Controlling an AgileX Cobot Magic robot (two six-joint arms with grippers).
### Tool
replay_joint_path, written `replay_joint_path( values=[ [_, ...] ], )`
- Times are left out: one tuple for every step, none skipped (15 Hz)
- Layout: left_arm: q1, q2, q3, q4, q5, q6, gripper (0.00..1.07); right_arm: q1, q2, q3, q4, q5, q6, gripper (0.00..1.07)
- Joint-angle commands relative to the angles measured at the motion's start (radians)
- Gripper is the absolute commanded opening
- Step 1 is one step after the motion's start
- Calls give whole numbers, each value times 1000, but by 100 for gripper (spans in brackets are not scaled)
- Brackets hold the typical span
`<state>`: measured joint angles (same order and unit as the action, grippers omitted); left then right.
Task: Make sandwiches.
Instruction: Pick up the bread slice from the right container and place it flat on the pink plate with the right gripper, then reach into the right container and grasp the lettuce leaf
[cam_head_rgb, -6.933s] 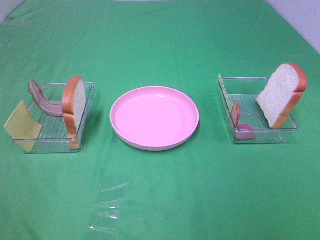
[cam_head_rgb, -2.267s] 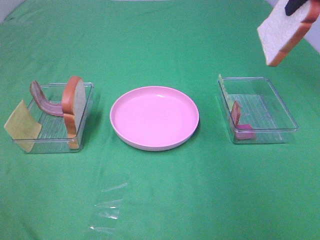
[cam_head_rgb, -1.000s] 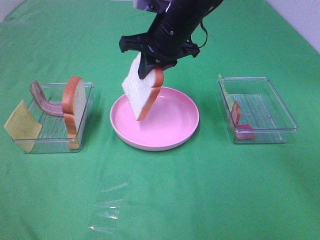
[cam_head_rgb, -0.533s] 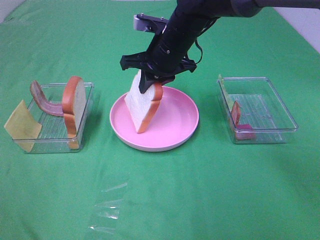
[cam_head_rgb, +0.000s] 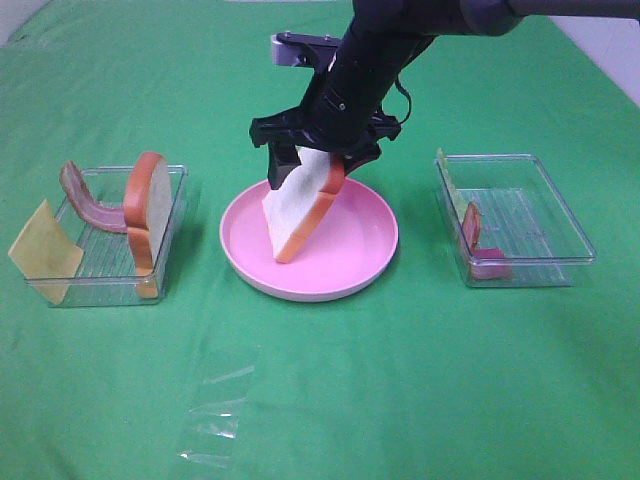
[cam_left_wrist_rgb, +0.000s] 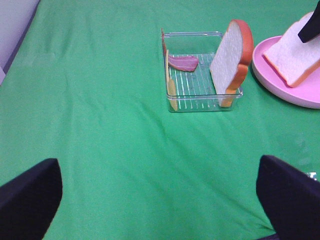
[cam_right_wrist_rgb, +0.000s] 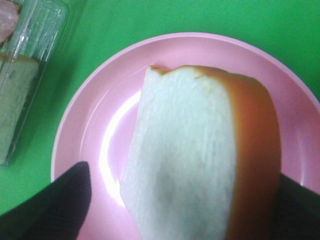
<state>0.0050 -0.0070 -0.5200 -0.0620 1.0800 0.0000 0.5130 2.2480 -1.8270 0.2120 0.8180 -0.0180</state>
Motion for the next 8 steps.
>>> replay_joint_path(
  values=[
    [1,0,2,-8,-4,0,98,-2,-11,-3,-106,42,-8,92],
    [1,0,2,-8,-4,0,98,-2,-27,-7,-145,60,-7,92],
    [1,0,2,-8,-4,0,98,-2,-41,-36,-190,108,-6,92],
    [1,0,2,-8,-4,0,98,-2,-49,-81,-228,169,2,92],
    [1,0,2,-8,-4,0,98,-2,-54,-146,-244,239,2,92],
    [1,0,2,-8,-4,0,98,-2,-56,-171,-244,262,3,92],
    [1,0,2,-8,-4,0,98,-2,-56,-227,-243,311,3,92],
    [1,0,2,-8,-4,0,98,-2,-56,-276,-243,348,3,92]
  ],
)
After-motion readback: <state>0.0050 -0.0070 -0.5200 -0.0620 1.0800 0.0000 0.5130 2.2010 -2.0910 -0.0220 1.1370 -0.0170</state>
